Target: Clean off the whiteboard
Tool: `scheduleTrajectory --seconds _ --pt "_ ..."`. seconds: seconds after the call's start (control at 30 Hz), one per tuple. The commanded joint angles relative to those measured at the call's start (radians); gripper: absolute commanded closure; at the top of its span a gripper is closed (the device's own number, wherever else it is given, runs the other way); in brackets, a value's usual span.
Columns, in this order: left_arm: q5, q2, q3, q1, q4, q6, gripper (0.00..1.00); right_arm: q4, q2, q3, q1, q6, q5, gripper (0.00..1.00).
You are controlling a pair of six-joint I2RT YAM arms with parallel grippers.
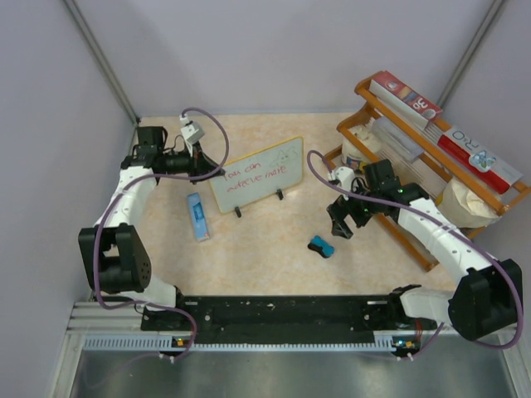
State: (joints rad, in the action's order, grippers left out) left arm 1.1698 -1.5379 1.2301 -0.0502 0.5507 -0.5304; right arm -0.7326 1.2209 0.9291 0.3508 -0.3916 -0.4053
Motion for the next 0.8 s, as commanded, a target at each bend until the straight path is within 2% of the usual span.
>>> scheduleTrajectory --seconds 0.0,0.23,0.4,0.6,0.77 --pt "-0.093 -0.074 -0.132 0.047 0.400 0.119 1.00 0.025 0.006 0.004 0.014 -0.007 -0.030 0.01" --pt "-0.134 -0.062 -0.104 0.046 0.486 0.072 1.00 0.025 0.019 0.010 0.014 -0.001 -0.038 0.01" --pt "-0.168 -0.068 -0.080 0.029 0.451 0.098 1.00 0.024 0.026 0.013 0.016 0.000 -0.033 0.01" --pt "-0.275 -0.099 0.003 0.023 0.420 0.119 1.00 0.024 0.023 0.008 0.016 0.002 -0.021 0.01" --pt "-0.340 -0.128 0.066 0.013 0.425 0.089 0.89 0.025 0.034 0.013 0.017 0.003 -0.026 0.01"
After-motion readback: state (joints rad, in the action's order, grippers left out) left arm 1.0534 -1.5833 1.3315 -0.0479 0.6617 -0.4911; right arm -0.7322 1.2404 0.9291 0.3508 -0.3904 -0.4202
